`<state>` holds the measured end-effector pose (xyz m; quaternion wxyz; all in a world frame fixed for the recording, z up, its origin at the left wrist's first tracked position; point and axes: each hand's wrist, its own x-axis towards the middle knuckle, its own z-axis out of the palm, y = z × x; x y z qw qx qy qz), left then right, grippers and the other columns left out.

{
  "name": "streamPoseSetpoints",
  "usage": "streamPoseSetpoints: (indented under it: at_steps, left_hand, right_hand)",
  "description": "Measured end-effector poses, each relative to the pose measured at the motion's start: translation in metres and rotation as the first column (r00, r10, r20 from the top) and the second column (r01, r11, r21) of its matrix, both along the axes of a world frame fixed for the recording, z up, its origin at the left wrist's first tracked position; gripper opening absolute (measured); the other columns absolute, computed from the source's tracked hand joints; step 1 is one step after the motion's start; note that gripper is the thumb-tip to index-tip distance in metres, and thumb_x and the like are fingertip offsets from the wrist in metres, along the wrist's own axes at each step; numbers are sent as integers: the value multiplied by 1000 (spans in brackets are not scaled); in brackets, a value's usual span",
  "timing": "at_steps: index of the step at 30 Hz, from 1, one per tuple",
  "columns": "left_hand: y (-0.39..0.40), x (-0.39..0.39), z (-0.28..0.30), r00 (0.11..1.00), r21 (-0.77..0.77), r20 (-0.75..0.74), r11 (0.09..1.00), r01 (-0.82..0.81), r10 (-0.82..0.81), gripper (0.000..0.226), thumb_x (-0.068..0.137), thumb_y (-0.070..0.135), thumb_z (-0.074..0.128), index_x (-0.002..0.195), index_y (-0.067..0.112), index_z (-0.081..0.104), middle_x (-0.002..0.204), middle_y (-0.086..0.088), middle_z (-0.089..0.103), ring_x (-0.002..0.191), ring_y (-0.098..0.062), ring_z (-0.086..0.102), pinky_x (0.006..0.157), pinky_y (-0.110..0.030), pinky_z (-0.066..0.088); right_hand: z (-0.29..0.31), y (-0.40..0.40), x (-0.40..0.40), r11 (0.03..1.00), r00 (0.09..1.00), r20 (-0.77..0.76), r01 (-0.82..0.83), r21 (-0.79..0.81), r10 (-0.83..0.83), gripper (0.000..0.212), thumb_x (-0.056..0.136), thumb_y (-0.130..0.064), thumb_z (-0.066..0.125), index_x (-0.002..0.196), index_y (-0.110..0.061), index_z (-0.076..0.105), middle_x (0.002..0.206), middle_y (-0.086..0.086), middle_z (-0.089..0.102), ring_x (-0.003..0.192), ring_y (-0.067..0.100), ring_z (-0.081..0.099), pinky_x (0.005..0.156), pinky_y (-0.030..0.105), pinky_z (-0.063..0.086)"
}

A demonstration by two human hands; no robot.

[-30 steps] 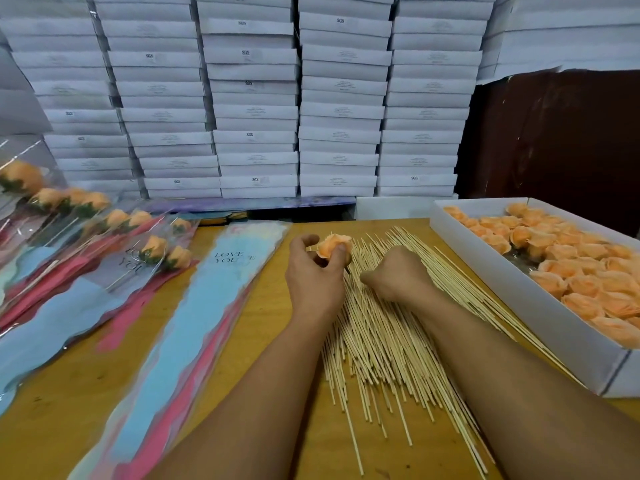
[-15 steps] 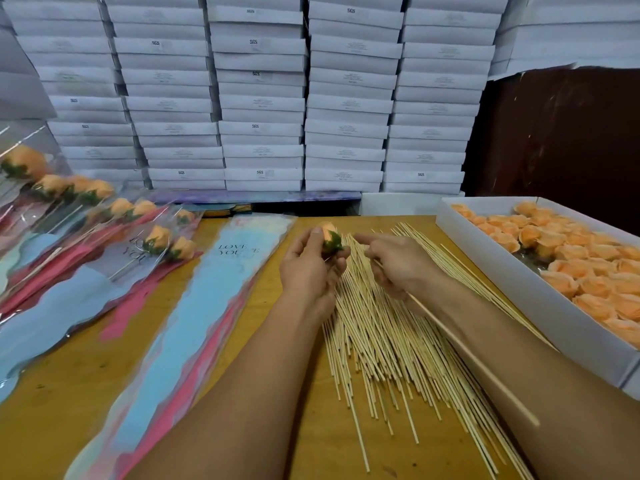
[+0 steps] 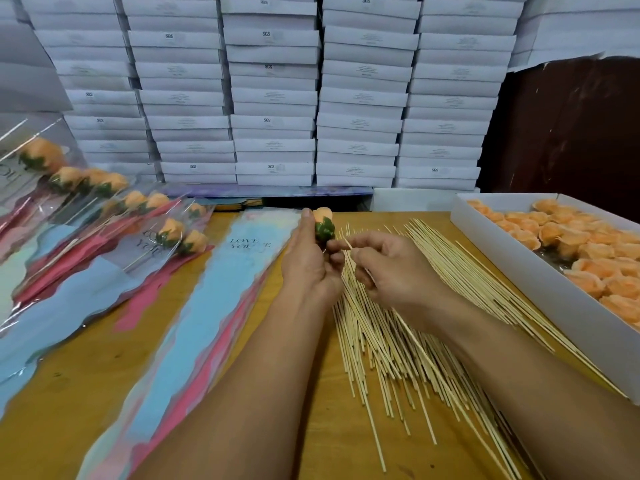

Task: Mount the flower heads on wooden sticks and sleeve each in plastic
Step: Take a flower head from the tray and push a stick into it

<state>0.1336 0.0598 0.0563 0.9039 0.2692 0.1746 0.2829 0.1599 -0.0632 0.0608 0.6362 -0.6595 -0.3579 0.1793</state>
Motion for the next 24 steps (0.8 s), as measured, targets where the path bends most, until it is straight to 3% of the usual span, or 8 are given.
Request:
streamPoseSetpoints:
  at_steps: [2, 5, 10, 13, 17, 20, 24]
  left_hand:
    - [1, 1, -1, 1000, 17, 6, 1000, 19, -19, 60, 94, 44, 64, 139, 7, 52, 76, -2, 49, 45, -6, 40, 41, -17, 32]
    - [1, 0, 0, 999, 19, 31, 999, 36, -36, 48, 93, 44, 65, 128, 12, 55, 73, -3, 50, 55, -9, 40, 58, -22, 32]
    - [-2, -1, 2, 998, -5, 62, 1000, 4, -4, 60, 93, 37, 68, 141, 4, 53, 79, -5, 52, 60, -10, 45, 63, -22, 35]
    - [-2, -1, 2, 998, -5, 65, 1000, 0, 0, 55, 93, 35, 68, 136, 3, 56, 74, -4, 50, 58, -9, 42, 62, -22, 35]
    - [-3, 0, 3, 998, 11, 55, 1000, -10, 9, 33, 92, 33, 69, 115, 12, 57, 69, -3, 50, 50, -8, 40, 54, -20, 32]
    - [-4, 0, 3, 999, 13, 47, 1000, -21, 20, 32, 91, 32, 71, 113, 12, 59, 66, -3, 54, 47, -8, 40, 56, -21, 33]
    - [-5, 1, 3, 998, 46, 39, 997, -57, 56, 27, 91, 28, 72, 109, 10, 61, 59, -1, 56, 40, -6, 41, 45, -19, 33]
  right_hand:
    - [-2, 0, -3, 1000, 998, 58, -13, 18, 11, 28, 103, -7, 51, 101, -23, 74, 48, -8, 48, 42, 7, 34, 39, 20, 28]
    - [-3, 1, -4, 997, 998, 49, -31, 69, 27, 27, 102, -6, 54, 100, -23, 76, 48, -7, 49, 42, 6, 35, 39, 20, 27]
    - [-4, 2, -3, 994, 998, 45, -45, 96, 41, 24, 100, -6, 57, 107, -19, 76, 52, -7, 56, 45, 6, 37, 39, 19, 29]
    - [-3, 1, -3, 992, 999, 21, -50, 113, 48, 24, 100, -8, 58, 107, -21, 77, 51, -4, 51, 43, 7, 37, 38, 19, 30]
    - [-1, -2, -4, 992, 999, 9, -54, 118, 53, 23, 100, -8, 59, 108, -21, 77, 50, -4, 48, 41, 5, 36, 37, 17, 30]
    - [0, -2, -4, 993, 999, 3, -52, 110, 52, 21, 100, -8, 59, 110, -17, 76, 50, -4, 48, 41, 4, 36, 37, 16, 30]
    - [2, -3, -5, 993, 998, -3, -54, 102, 55, 21, 101, -8, 59, 107, -18, 76, 50, -4, 47, 41, 4, 36, 36, 16, 30]
